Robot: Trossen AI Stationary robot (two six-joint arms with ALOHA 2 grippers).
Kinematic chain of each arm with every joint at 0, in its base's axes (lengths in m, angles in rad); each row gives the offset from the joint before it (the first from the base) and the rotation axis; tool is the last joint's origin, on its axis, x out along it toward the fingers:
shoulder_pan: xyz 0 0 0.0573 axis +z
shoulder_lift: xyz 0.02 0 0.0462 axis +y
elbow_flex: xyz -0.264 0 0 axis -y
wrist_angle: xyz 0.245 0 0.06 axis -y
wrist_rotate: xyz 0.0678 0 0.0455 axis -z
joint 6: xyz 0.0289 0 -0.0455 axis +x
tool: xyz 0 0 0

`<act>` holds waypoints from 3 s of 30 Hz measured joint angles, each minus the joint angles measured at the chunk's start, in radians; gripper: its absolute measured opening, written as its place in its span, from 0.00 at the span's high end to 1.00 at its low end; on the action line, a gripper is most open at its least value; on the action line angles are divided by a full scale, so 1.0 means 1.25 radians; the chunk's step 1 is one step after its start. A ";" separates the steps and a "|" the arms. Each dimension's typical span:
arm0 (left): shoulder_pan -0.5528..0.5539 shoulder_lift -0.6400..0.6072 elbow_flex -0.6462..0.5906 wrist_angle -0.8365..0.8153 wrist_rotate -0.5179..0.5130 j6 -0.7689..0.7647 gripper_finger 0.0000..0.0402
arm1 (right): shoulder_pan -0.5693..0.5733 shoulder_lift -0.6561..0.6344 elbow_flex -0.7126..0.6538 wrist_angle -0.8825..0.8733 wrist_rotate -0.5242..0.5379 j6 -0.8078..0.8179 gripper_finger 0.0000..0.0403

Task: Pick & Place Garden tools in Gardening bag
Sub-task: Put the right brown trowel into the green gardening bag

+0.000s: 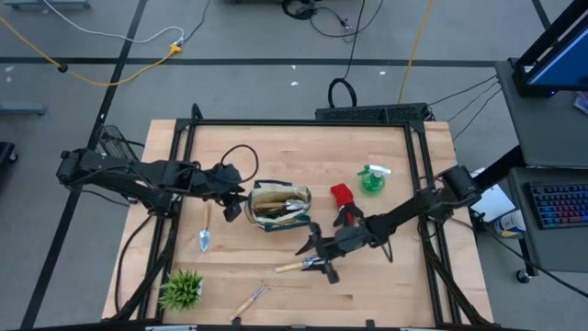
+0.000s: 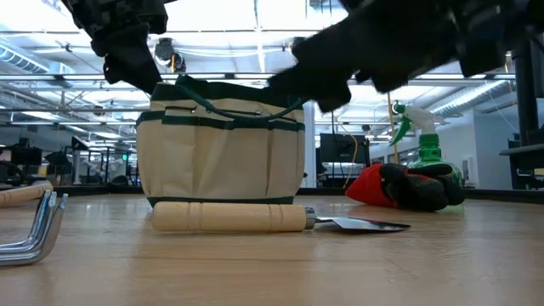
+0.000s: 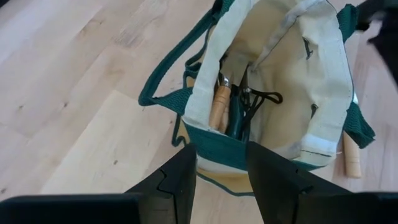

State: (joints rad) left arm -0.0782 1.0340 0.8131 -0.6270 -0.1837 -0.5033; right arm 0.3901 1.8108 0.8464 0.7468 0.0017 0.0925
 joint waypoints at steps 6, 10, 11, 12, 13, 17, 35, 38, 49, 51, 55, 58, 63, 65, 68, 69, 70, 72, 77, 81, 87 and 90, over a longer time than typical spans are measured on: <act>-0.012 0.000 0.000 -0.001 0.000 -0.003 0.64 | 0.000 0.061 0.022 0.004 0.001 0.018 0.44; -0.012 0.000 0.000 -0.002 0.000 -0.003 0.64 | 0.000 0.082 0.022 -0.002 0.001 0.021 0.44; -0.012 0.000 0.000 -0.002 0.000 -0.003 0.64 | 0.000 0.085 0.022 -0.014 0.001 0.021 0.44; -0.011 0.000 0.000 -0.002 -0.001 -0.003 0.64 | 0.000 0.086 0.022 -0.029 0.002 0.022 0.44; -0.011 0.000 0.000 -0.002 -0.001 -0.003 0.64 | 0.000 0.086 0.022 -0.048 0.004 0.022 0.44; -0.011 0.000 0.000 -0.002 -0.001 -0.003 0.64 | 0.000 0.086 0.022 -0.135 0.063 0.027 0.44; -0.011 0.000 0.000 -0.002 -0.002 0.001 0.64 | 0.000 0.086 0.021 -0.113 0.058 0.036 0.48; -0.011 0.000 0.000 -0.001 -0.002 0.001 0.64 | 0.000 0.086 0.032 -0.106 0.020 0.036 0.47; -0.011 0.000 0.000 -0.001 -0.002 0.001 0.64 | -0.007 0.102 0.130 -0.272 0.019 0.019 0.47; -0.011 0.000 0.000 -0.001 -0.002 0.001 0.64 | -0.008 0.120 0.136 -0.276 0.010 0.035 0.47; -0.011 0.000 0.000 -0.001 -0.002 0.005 0.64 | -0.011 0.163 0.161 -0.273 -0.024 0.048 0.47; -0.011 0.000 0.000 -0.002 -0.002 0.008 0.64 | -0.013 0.173 0.172 -0.269 -0.025 0.041 0.47; -0.011 0.000 0.000 -0.005 -0.002 0.008 0.64 | -0.025 0.172 0.171 -0.285 -0.025 0.018 0.48; -0.011 0.000 0.000 -0.006 -0.002 0.008 0.64 | -0.030 0.172 0.171 -0.295 -0.024 0.016 0.48; -0.011 0.000 0.000 -0.006 -0.002 0.008 0.64 | -0.034 0.171 0.172 -0.315 -0.024 0.013 0.49; -0.011 0.000 0.000 -0.006 -0.002 0.008 0.64 | -0.034 0.171 0.172 -0.322 -0.023 0.013 0.49; -0.011 0.000 0.000 -0.006 -0.002 0.008 0.64 | -0.034 0.171 0.172 -0.327 -0.023 0.008 0.50; -0.011 0.000 0.000 -0.006 -0.002 0.008 0.64 | -0.034 0.171 0.172 -0.333 -0.022 -0.017 0.52; -0.011 0.000 0.000 -0.006 -0.002 0.030 0.64 | -0.038 0.171 0.172 -0.338 -0.022 -0.072 0.60; -0.011 0.000 0.000 -0.006 -0.002 0.030 0.64 | -0.047 0.171 0.172 -0.341 -0.023 -0.076 0.69; -0.011 0.000 0.000 -0.007 -0.002 0.029 0.64 | -0.054 0.171 0.172 -0.341 -0.024 -0.065 0.83; -0.011 0.000 0.000 -0.007 -0.002 0.031 0.64 | -0.054 0.171 0.171 -0.340 -0.024 -0.063 0.84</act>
State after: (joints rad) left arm -0.0925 1.0336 0.8127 -0.6353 -0.1860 -0.4650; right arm 0.3225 2.0243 1.0607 0.3221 -0.0288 0.0131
